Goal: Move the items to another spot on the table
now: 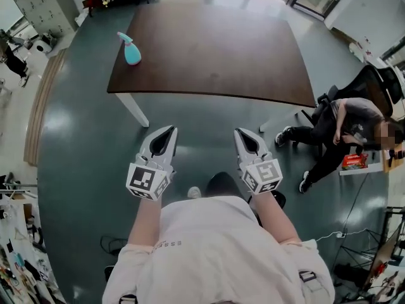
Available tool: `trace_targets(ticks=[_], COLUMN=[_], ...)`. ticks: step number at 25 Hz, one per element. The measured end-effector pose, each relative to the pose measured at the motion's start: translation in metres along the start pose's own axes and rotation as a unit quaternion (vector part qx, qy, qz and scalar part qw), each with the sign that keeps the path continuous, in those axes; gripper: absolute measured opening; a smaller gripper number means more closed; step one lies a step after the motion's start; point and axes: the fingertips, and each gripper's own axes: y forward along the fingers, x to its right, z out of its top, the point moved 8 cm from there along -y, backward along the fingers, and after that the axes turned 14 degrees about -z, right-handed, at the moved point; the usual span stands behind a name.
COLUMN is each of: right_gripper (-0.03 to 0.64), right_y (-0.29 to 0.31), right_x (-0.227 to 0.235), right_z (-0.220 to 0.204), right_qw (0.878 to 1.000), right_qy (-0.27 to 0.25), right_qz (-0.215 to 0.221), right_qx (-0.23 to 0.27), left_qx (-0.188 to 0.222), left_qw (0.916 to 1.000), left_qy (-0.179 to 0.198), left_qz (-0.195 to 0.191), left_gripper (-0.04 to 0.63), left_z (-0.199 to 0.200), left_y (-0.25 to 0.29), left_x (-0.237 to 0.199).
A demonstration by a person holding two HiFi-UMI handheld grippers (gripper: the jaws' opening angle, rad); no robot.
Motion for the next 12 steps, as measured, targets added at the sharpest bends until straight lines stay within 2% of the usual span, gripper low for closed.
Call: trace_targets(ticks=[5, 12], right_gripper=[-0.009, -0.009], right_y=[0.029, 0.099], right_x=[-0.027, -0.071], right_z=[0.0, 0.008], right_qw=[0.998, 0.991], right_qy=[0.01, -0.01], right_qz=[0.049, 0.13], right_qx=[-0.022, -0.026], left_qx=[-0.001, 0.003], left_qw=[0.998, 0.9869], left_qy=[-0.003, -0.013], left_qz=[0.064, 0.161], left_gripper=[0.015, 0.015], left_z=[0.003, 0.002], left_y=[-0.039, -0.082], left_x=[-0.016, -0.062])
